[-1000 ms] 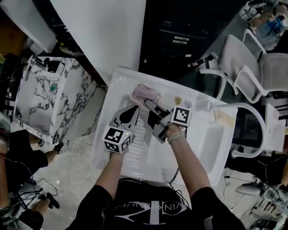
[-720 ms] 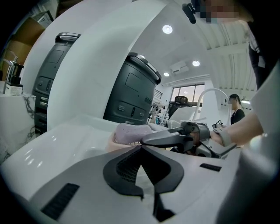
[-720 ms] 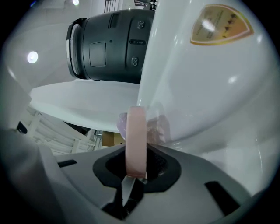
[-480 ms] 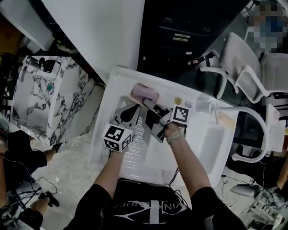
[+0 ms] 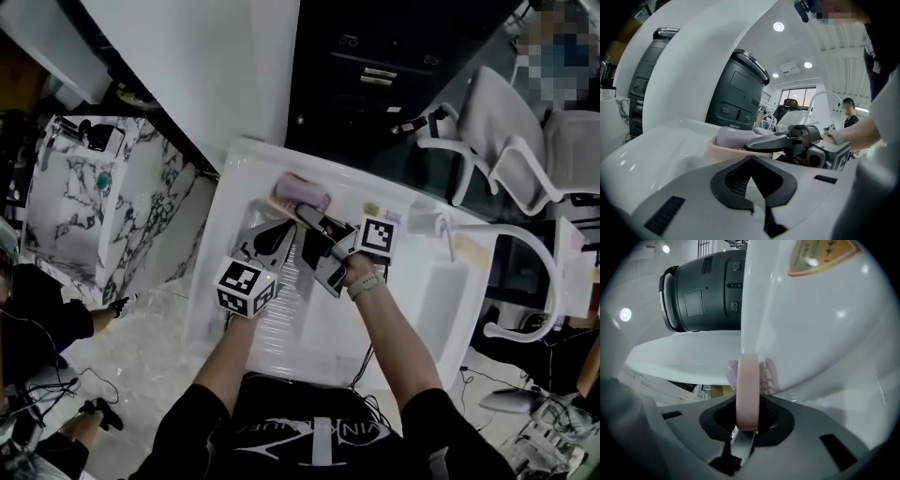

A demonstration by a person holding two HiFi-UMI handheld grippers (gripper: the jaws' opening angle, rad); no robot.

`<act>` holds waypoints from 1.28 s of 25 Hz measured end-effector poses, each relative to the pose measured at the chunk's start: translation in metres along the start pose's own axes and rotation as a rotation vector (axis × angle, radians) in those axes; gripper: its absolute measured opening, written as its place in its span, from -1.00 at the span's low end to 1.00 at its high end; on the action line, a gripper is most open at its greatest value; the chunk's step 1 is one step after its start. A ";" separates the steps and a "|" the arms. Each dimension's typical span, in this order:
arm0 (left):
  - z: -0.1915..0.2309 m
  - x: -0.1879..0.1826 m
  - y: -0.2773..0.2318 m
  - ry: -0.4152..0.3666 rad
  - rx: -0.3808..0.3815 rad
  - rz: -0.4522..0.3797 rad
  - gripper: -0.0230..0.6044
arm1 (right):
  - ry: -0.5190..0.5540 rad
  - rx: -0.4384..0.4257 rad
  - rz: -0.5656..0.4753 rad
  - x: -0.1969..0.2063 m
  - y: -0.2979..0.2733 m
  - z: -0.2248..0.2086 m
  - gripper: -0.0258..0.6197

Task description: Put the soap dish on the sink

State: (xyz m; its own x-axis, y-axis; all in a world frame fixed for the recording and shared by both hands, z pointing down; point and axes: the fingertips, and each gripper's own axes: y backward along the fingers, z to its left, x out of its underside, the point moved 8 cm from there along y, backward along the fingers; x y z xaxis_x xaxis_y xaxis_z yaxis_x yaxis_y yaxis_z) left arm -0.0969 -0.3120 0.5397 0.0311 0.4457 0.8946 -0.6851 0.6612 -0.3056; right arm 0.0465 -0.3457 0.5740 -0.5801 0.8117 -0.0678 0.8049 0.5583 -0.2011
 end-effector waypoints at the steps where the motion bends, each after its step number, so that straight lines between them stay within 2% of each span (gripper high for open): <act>1: 0.001 0.000 0.000 0.003 0.000 -0.002 -0.88 | 0.001 0.001 0.000 0.000 0.000 0.000 -0.69; 11: 0.001 0.000 -0.005 0.032 0.000 -0.021 -0.88 | 0.010 0.004 0.043 0.000 -0.002 0.002 -0.56; 24: -0.001 0.001 -0.013 0.048 0.004 -0.009 -0.88 | 0.026 0.028 0.064 0.005 0.000 0.006 -0.15; 32: 0.001 0.002 -0.016 0.070 -0.002 -0.016 -0.88 | 0.028 0.047 0.056 0.007 0.006 0.001 -0.10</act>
State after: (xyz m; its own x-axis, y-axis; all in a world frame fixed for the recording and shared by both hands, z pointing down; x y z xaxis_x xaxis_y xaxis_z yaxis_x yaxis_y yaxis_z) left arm -0.0873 -0.3225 0.5464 0.0926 0.4761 0.8745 -0.6826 0.6697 -0.2924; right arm 0.0471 -0.3364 0.5714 -0.5296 0.8466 -0.0530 0.8291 0.5035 -0.2430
